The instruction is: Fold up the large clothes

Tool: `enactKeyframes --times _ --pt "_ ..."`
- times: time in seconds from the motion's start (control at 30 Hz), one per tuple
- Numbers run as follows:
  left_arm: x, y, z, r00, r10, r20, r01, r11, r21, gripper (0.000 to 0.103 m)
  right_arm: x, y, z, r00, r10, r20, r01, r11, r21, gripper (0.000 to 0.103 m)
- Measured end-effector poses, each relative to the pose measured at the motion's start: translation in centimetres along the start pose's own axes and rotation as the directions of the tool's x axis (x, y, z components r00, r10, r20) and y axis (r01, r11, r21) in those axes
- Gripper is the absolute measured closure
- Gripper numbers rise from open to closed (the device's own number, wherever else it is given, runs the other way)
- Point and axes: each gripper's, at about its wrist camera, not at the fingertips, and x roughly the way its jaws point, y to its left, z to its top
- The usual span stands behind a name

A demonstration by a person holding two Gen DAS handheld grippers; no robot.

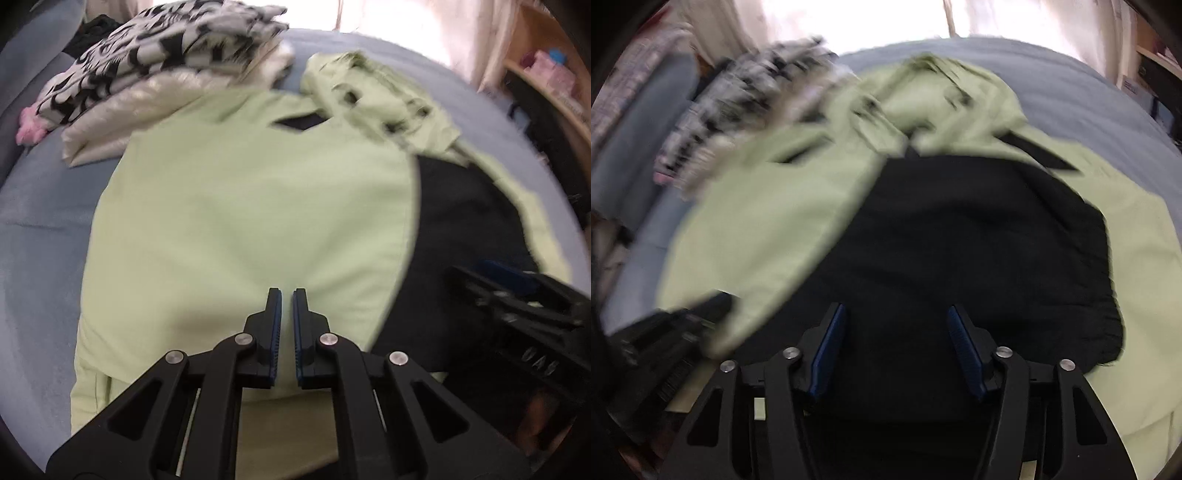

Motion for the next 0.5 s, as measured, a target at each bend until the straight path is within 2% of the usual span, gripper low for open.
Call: enactKeyframes --times 0.03,0.1,0.13,0.17,0.23,0.5 --pt "0.3 0.6 -0.1 0.999 0.032 0.01 -0.032 0.999 -0.005 0.101 -0.2 -1.0 -0.2 1.0 -0.005 0.012 0.005 1.0 0.012 0.056" --pt "0.3 2.1 -0.1 0.998 0.061 0.031 -0.061 0.998 -0.014 0.101 -1.0 -2.8 -0.3 0.998 -0.043 0.036 0.041 0.998 0.037 0.056" --pt "0.2 2.6 -0.1 0.996 0.078 0.036 -0.077 0.997 -0.015 0.101 -1.6 -3.9 -0.4 0.994 -0.098 0.045 0.096 0.994 0.049 0.056" --pt "0.2 3.2 -0.1 0.996 0.082 0.037 -0.081 0.997 -0.016 0.101 -2.0 -5.0 -0.7 0.994 -0.1 0.053 0.097 0.993 0.064 0.057" --pt "0.1 4.0 -0.1 0.997 0.068 0.04 -0.067 0.998 -0.022 0.101 -2.5 -6.5 -1.1 0.997 -0.047 0.056 0.042 0.995 0.092 0.062" --pt "0.1 4.2 -0.2 0.997 0.073 0.038 -0.072 0.997 -0.026 0.101 -3.4 -6.3 -1.4 0.993 -0.104 0.062 0.1 0.993 0.07 0.064"
